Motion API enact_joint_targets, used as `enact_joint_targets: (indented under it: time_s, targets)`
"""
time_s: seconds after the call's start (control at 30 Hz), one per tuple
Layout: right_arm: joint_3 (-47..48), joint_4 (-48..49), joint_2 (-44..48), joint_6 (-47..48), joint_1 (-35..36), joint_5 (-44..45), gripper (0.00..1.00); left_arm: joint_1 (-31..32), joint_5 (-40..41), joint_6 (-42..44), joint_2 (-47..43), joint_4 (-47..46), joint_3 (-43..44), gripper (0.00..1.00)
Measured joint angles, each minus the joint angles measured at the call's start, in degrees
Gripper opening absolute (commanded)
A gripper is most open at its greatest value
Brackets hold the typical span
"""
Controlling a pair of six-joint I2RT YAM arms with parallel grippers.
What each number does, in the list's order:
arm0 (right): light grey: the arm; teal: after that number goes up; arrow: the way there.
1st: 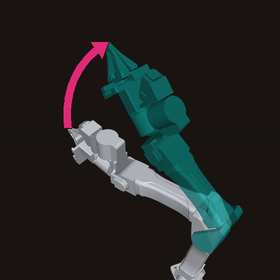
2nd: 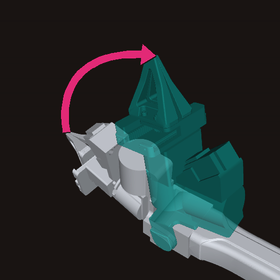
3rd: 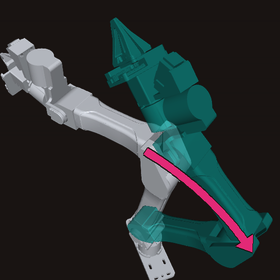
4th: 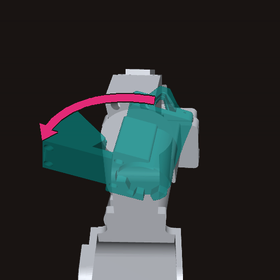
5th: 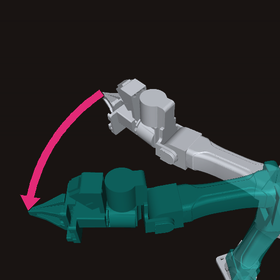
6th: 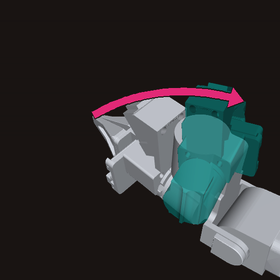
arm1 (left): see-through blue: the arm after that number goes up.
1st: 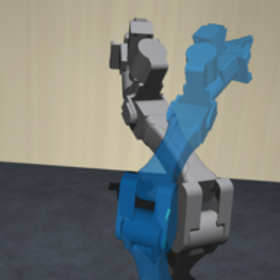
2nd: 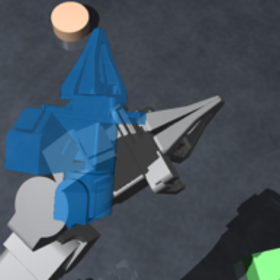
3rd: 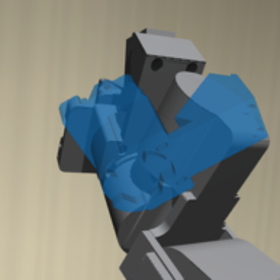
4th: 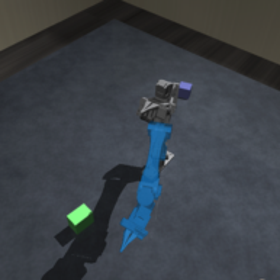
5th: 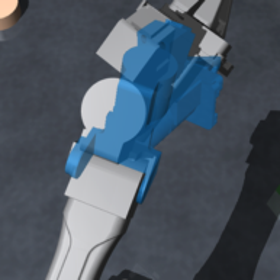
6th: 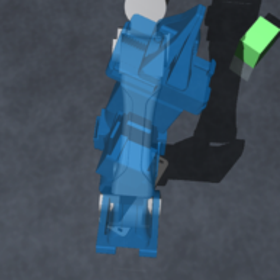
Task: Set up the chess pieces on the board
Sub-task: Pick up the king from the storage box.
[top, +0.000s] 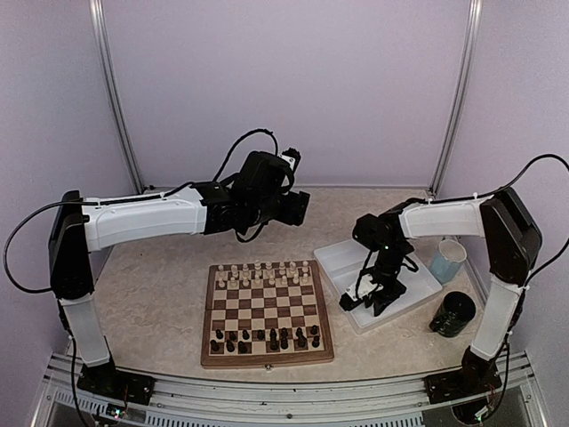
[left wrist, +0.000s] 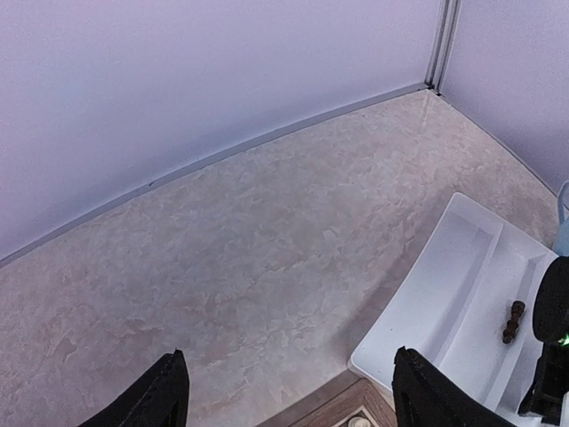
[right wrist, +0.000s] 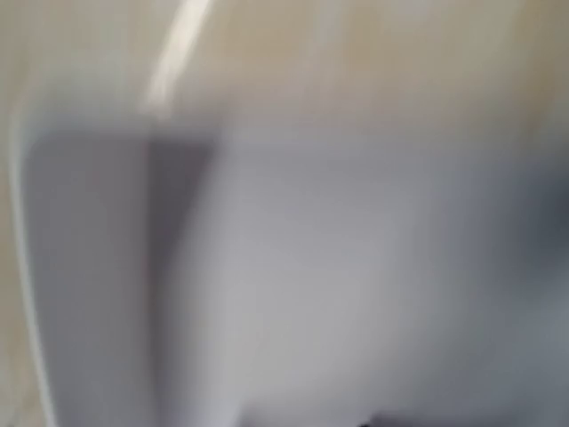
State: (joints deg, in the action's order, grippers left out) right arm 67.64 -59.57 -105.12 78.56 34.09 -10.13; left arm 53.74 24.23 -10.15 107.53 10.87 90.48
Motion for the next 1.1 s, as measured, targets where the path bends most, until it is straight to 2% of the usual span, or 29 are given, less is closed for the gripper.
enact_joint_targets:
  time_s: [0.3, 0.57, 0.87, 0.97, 1.1]
  targets:
    - [3.2, 1.4, -1.2, -6.1, 2.3, -10.1, 0.33, -1.6, 0.2, -2.1, -0.5, 1.8, -0.3, 0.78]
    - [4.4, -1.3, -1.3, -8.2, 1.7, -12.2, 0.30, -1.7, -1.6, -2.4, -0.5, 2.4, -0.3, 0.78]
    - [1.3, -3.5, -1.0, -9.5, -6.4, -11.5, 0.26, -1.7, -5.3, -2.4, -0.5, 2.8, -1.1, 0.76]
    - [0.8, -3.4, -1.0, -10.5, -10.3, -10.9, 0.21, -1.7, -6.4, -2.1, -0.5, 3.0, -1.2, 0.76]
    - [0.8, -1.4, -1.0, -12.1, -15.8, -8.7, 0.21, -1.7, -7.5, -1.6, -0.6, 3.2, -1.2, 0.75]
